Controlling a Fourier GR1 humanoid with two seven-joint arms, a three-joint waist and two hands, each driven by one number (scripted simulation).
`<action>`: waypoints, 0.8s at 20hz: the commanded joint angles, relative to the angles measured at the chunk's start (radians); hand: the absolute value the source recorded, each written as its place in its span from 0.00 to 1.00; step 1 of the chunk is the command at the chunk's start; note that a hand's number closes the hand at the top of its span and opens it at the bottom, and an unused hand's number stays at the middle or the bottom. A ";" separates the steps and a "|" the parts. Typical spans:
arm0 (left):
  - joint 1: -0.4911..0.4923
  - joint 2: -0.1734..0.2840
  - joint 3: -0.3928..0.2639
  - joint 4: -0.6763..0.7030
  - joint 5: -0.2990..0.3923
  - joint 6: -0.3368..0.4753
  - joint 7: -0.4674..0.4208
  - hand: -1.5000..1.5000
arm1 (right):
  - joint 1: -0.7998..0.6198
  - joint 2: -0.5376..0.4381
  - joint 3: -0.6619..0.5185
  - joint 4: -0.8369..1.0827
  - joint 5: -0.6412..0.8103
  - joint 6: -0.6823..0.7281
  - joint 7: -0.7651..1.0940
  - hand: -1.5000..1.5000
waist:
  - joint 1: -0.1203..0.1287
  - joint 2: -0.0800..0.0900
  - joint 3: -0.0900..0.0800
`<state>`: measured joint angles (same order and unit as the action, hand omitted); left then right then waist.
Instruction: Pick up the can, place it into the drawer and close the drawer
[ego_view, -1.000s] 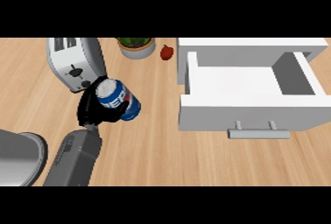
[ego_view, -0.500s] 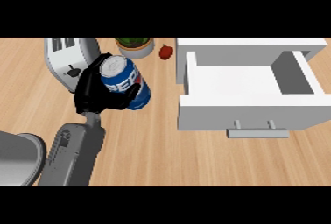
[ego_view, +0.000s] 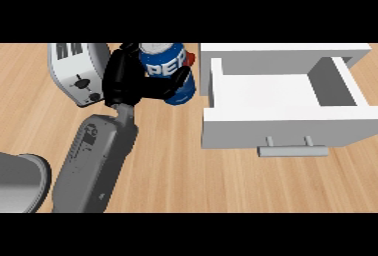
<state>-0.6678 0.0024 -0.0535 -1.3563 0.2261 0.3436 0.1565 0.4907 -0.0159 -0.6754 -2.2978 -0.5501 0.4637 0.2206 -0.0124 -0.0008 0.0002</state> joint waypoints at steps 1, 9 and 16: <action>-0.064 -0.002 -0.054 0.018 0.007 0.076 0.027 1.00 | -0.034 -0.057 -0.052 -0.021 -0.092 -0.052 0.084 0.00 | 0.000 0.000 0.000; -0.330 -0.002 -0.043 0.248 0.029 0.147 0.014 1.00 | -0.092 0.015 0.047 -0.046 0.058 -0.071 0.073 0.00 | -0.003 0.004 0.000; -0.475 -0.002 -0.048 0.427 0.130 0.175 -0.055 1.00 | -0.103 -0.074 -0.045 0.060 -0.046 -0.027 0.053 0.00 | -0.014 0.005 0.000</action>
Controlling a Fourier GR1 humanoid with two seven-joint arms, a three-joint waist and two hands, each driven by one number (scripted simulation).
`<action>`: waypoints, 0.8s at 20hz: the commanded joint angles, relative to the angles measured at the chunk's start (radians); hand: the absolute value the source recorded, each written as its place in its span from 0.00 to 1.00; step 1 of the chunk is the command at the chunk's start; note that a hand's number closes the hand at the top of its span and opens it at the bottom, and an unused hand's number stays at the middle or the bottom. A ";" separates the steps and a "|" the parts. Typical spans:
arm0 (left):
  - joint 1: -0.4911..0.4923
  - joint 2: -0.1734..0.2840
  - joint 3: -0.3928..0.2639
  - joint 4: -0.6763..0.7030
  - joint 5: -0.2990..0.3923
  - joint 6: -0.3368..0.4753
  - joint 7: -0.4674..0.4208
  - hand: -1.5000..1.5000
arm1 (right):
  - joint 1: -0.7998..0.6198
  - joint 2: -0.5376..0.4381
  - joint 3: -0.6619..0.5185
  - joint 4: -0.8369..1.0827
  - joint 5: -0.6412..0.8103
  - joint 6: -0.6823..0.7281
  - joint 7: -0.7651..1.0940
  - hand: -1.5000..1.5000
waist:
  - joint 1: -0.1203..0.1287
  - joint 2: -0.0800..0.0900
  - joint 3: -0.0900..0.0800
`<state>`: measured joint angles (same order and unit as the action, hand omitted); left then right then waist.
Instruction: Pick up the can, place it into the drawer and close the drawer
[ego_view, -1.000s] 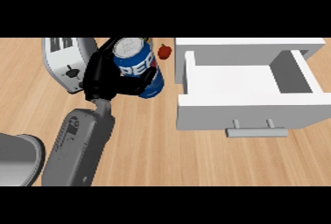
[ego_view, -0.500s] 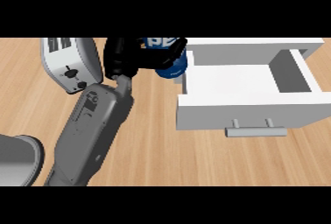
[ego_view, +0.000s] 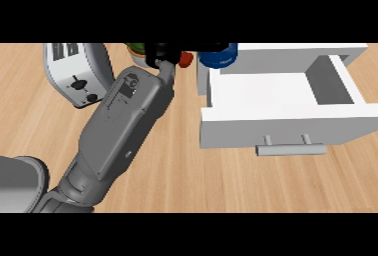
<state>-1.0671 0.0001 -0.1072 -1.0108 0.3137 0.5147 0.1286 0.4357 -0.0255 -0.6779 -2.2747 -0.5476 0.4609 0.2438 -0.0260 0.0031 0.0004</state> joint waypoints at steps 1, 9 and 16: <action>-0.152 0.000 -0.043 0.106 0.046 0.075 0.007 1.00 | 0.007 0.010 0.013 -0.045 -0.007 -0.007 0.039 0.00 | -0.013 0.001 0.000; -0.251 0.000 -0.089 0.249 0.160 0.096 -0.047 1.00 | 0.023 0.025 0.013 -0.040 0.013 0.001 0.002 0.00 | -0.014 0.001 0.000; -0.303 0.000 -0.159 0.417 0.314 0.077 -0.171 1.00 | -0.075 -0.014 0.027 -0.002 0.035 -0.028 0.026 0.00 | -0.035 0.011 0.001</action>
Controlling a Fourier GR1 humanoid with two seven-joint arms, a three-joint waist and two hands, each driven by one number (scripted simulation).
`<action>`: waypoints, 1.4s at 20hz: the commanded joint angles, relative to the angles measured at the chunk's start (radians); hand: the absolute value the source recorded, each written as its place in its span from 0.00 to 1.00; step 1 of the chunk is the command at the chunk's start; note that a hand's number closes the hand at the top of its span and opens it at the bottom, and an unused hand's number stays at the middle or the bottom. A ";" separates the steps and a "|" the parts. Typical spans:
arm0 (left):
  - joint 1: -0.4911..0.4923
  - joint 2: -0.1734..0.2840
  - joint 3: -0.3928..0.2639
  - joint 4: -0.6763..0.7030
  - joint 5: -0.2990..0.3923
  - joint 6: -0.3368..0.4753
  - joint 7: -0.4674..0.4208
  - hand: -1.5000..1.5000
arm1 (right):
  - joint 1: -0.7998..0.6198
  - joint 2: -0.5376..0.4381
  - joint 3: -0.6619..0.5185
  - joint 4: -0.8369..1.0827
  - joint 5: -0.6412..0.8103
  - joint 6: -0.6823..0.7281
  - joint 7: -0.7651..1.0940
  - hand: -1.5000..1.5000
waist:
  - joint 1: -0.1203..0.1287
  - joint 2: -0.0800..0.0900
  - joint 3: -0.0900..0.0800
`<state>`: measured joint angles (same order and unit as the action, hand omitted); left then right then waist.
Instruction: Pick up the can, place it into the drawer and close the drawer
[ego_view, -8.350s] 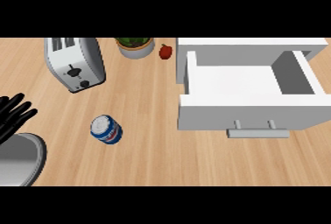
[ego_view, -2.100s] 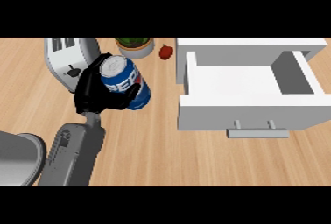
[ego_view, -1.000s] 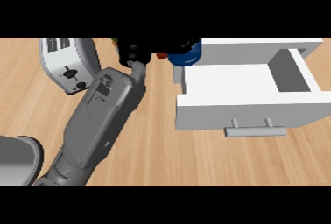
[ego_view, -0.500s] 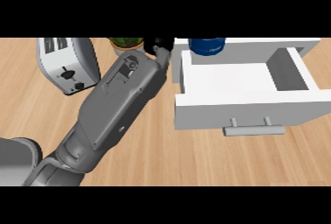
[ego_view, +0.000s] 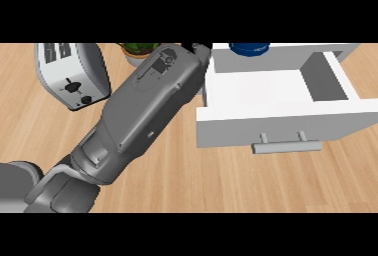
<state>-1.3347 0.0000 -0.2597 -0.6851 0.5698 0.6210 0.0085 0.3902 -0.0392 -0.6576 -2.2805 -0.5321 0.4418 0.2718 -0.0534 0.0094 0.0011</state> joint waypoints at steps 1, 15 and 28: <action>-0.025 0.000 -0.082 0.041 0.115 0.047 -0.041 1.00 | -0.020 -0.025 -0.010 0.025 -0.018 0.003 0.015 0.00 | -0.016 0.001 0.000; -0.036 0.000 -0.272 0.146 0.269 0.105 -0.102 1.00 | -0.044 -0.033 -0.003 0.011 -0.016 -0.002 0.032 0.00 | -0.035 0.008 0.001; -0.081 0.000 -0.337 0.243 0.348 0.161 -0.137 0.00 | -0.100 -0.017 0.018 -0.001 0.017 -0.051 0.058 0.00 | -0.042 0.014 0.001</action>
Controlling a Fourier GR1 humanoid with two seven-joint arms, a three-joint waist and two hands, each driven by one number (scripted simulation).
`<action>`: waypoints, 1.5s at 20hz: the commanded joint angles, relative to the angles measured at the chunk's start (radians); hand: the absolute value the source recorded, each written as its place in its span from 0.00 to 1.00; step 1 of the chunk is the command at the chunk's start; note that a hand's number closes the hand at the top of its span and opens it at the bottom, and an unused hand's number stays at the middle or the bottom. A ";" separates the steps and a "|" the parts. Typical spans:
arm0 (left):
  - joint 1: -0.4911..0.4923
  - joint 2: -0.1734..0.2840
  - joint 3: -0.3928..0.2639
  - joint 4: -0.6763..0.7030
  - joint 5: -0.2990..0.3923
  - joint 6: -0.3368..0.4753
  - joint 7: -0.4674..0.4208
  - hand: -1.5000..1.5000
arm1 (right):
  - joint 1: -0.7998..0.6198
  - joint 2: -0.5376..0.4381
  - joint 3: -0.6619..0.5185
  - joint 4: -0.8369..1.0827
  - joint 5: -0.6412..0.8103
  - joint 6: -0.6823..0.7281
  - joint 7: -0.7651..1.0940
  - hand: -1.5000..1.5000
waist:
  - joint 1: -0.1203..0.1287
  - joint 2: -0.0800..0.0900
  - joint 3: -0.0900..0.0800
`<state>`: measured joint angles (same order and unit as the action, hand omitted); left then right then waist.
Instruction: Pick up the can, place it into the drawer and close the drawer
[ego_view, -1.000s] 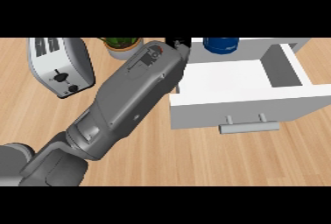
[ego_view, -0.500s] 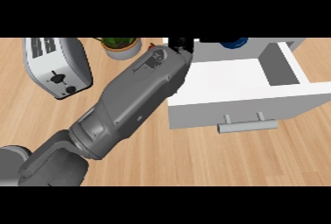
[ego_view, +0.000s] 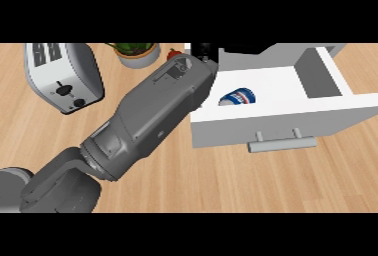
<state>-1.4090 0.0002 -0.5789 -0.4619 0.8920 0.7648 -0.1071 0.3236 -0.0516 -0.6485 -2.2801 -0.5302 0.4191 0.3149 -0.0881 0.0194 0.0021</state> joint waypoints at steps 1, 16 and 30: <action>0.030 0.000 -0.032 -0.019 0.048 0.054 -0.048 0.00 | -0.003 0.009 0.019 0.004 0.010 0.020 -0.008 0.00 | -0.018 0.003 0.000; -0.015 0.000 -0.012 -0.008 0.141 0.009 -0.146 0.00 | -0.095 -0.053 0.026 -0.101 0.285 0.090 -0.177 0.00 | 0.014 0.002 0.000; -0.017 0.000 -0.030 -0.054 0.177 0.033 -0.155 0.00 | -0.366 -0.074 0.379 -0.015 0.922 0.011 -0.234 0.00 | 0.081 -0.004 -0.002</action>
<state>-1.4226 0.0001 -0.6064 -0.5048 1.0552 0.7938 -0.2762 0.0600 -0.1106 -0.3727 -2.3629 0.2196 0.4649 0.0799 -0.0206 0.0155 0.0005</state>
